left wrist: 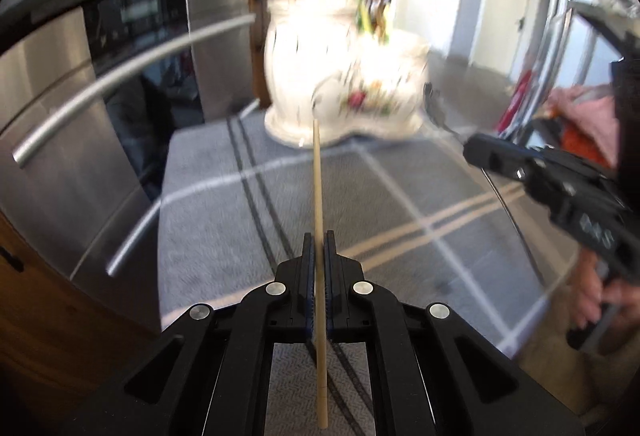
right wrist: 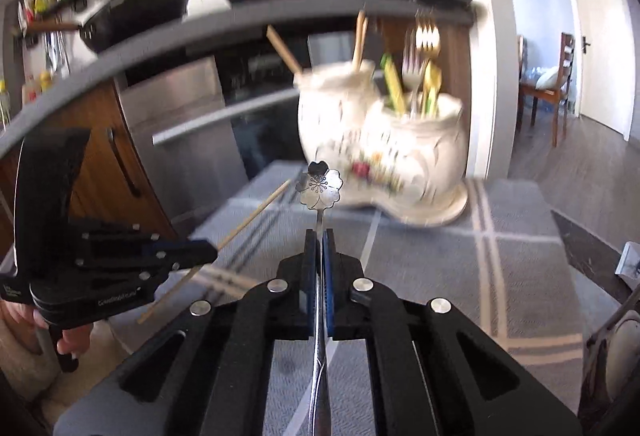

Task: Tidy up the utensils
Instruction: 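Lift the chopstick into the taller pot while the right gripper lowers the spoon into the shorter pot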

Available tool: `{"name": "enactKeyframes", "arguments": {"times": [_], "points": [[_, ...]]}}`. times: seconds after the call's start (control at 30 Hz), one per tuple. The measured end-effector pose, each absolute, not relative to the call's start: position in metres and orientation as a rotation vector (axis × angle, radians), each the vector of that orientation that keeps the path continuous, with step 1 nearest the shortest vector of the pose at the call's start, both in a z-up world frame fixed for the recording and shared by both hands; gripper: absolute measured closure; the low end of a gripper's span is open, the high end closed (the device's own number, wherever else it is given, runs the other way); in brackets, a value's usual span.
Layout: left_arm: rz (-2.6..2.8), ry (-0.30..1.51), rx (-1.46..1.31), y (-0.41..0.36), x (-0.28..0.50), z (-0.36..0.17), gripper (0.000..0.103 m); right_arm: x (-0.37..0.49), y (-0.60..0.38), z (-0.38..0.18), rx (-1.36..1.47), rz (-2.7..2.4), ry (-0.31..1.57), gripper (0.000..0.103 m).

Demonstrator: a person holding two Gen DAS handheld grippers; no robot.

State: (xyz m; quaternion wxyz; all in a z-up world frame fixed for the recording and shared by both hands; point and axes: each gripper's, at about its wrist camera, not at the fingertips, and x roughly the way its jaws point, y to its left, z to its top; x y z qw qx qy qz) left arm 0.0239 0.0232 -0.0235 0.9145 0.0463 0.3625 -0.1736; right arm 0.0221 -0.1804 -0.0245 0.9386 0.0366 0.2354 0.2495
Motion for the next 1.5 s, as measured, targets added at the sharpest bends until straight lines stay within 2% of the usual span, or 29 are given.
{"name": "enactKeyframes", "arguments": {"times": [0.3,0.43,0.63,0.93,1.23,1.5], "points": [[-0.373,0.447,0.015,0.041,0.010,0.036,0.098,0.037,-0.221,0.036,0.192,0.442,0.214,0.100],[-0.332,0.306,-0.037,0.052,0.039,0.069,0.098,0.060,-0.238,0.060,0.260,0.416,0.133,0.100],[-0.310,0.211,-0.149,0.057,0.116,0.100,0.098,0.113,-0.251,0.075,0.382,0.408,0.098,0.100],[-0.363,0.218,-0.258,0.037,0.204,0.097,0.098,0.167,-0.230,0.069,0.341,0.368,0.063,0.100],[-0.483,0.240,-0.287,0.024,0.234,0.069,0.098,0.189,-0.226,0.054,0.291,0.398,0.068,0.100],[-0.520,0.252,-0.279,0.034,0.229,0.063,0.098,0.192,-0.210,0.041,0.245,0.404,0.084,0.100]]}}
